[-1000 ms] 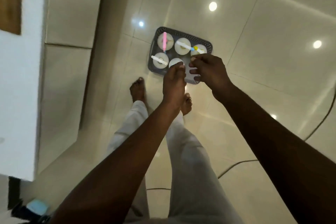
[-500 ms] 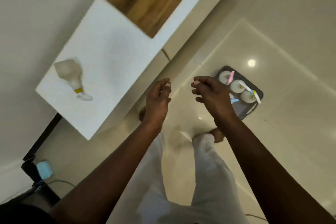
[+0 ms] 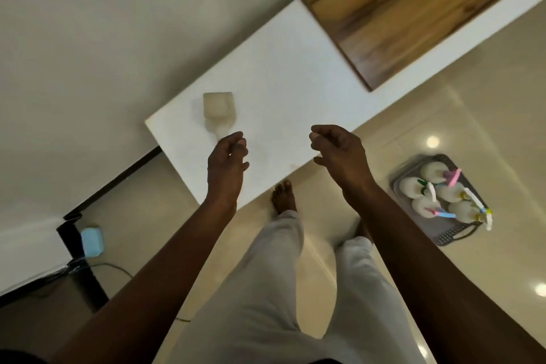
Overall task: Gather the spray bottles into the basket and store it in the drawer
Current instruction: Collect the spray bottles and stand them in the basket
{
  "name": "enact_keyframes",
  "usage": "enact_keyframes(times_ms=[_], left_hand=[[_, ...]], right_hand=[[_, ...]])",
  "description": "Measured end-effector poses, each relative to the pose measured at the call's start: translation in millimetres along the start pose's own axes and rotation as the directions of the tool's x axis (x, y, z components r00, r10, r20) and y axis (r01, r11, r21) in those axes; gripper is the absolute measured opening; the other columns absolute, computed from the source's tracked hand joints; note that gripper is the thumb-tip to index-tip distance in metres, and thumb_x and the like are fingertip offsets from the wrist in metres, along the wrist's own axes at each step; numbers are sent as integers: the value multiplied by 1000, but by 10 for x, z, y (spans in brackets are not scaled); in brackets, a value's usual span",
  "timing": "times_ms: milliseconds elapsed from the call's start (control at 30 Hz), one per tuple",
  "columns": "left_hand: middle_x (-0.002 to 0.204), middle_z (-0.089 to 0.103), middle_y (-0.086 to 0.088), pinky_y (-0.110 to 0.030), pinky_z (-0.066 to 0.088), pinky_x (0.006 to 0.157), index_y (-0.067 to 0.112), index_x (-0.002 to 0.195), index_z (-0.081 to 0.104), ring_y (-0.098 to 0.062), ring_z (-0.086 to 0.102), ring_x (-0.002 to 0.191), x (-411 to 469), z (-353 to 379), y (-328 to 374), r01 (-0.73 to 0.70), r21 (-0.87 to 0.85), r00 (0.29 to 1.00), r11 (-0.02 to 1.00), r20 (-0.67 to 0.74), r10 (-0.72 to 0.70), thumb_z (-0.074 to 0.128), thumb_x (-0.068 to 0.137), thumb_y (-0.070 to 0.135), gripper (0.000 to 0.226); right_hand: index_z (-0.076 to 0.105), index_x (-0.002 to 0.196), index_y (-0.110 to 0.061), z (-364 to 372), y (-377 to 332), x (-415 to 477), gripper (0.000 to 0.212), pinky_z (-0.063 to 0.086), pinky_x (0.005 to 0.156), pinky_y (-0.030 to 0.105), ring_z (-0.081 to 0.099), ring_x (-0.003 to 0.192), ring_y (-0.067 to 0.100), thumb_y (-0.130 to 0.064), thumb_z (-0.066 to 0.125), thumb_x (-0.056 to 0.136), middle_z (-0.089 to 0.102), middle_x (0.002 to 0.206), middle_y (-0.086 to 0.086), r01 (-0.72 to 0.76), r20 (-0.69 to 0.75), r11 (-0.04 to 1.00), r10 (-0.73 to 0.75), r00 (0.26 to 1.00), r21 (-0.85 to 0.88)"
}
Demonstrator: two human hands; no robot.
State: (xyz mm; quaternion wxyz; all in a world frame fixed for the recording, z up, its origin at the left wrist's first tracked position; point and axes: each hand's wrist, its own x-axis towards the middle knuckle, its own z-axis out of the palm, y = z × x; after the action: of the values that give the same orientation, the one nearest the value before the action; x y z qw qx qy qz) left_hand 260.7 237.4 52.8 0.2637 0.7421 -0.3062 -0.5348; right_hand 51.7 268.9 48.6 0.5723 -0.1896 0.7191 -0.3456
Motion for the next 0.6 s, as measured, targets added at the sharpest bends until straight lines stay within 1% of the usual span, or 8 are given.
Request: enact_keyframes(times_ms=[67, 133, 200, 267, 300, 367, 467, 600], left_hand=[[117, 70, 1, -40, 59, 98, 18, 132, 68, -23, 69, 114, 186, -184, 64, -8, -13, 1000, 1000, -16, 8, 59, 105, 21, 29], [119, 70, -2, -38, 59, 95, 16, 133, 68, -22, 69, 112, 350, -316, 135, -22, -23, 999, 999, -41, 21, 59, 105, 20, 29], [122, 71, -2, -33, 60, 92, 18, 131, 68, -15, 70, 108, 510, -442, 192, -37, -29, 997, 999, -69, 34, 58, 105, 21, 28], [118, 71, 4, -31, 61, 92, 23, 126, 68, -9, 71, 104, 628, -514, 204, -38, -40, 995, 998, -92, 34, 58, 105, 22, 23], [119, 70, 5, -33, 62, 95, 25, 125, 67, -11, 71, 108, 685, -531, 195, -34, -45, 994, 998, -102, 29, 58, 105, 22, 23], [130, 69, -1, -40, 60, 102, 26, 128, 66, -19, 68, 120, 804, -544, 157, -13, -48, 993, 999, -118, 7, 59, 104, 23, 25], [138, 66, -4, -49, 53, 111, 28, 131, 65, -19, 65, 126, 1031, -570, 108, 16, -36, 987, 999, -160, -22, 61, 102, 26, 29], [149, 57, -1, -49, 45, 119, 30, 144, 60, -17, 55, 139, 1479, -626, 32, 70, -25, 985, 997, -159, -73, 64, 102, 31, 42]], right_hand=[[74, 126, -19, 222, -107, 95, 28, 61, 98, 53, 74, 107, 31, -28, 69, 100, 77, 113, 6, 4, 18, 999, -4, 1000, -33], [74, 127, -20, 397, -193, 194, 30, 60, 100, 53, 75, 105, 29, -30, 69, 99, 76, 115, 3, 5, 28, 998, -3, 1000, -61], [73, 129, -20, 583, -259, 294, 32, 60, 100, 52, 74, 103, 24, -31, 69, 99, 76, 117, 1, 13, 54, 996, -8, 999, -84], [73, 129, -20, 743, -305, 390, 32, 60, 101, 50, 73, 107, 16, -31, 69, 99, 74, 121, -3, 31, 83, 993, -22, 996, -110], [73, 129, -20, 827, -321, 448, 32, 59, 103, 49, 71, 112, 14, -31, 69, 99, 74, 124, -4, 39, 97, 992, -28, 995, -119], [72, 131, -21, 994, -338, 563, 33, 57, 107, 49, 67, 123, 14, -30, 69, 99, 72, 129, -6, 41, 122, 990, -24, 992, -133], [67, 138, -22, 1251, -337, 728, 41, 56, 108, 48, 64, 128, 15, -33, 71, 98, 67, 137, -6, 15, 165, 988, 11, 986, -153], [55, 149, -26, 1588, -272, 997, 58, 54, 110, 49, 63, 128, 19, -40, 73, 96, 57, 151, -4, -9, 232, 981, 54, 971, -192]])
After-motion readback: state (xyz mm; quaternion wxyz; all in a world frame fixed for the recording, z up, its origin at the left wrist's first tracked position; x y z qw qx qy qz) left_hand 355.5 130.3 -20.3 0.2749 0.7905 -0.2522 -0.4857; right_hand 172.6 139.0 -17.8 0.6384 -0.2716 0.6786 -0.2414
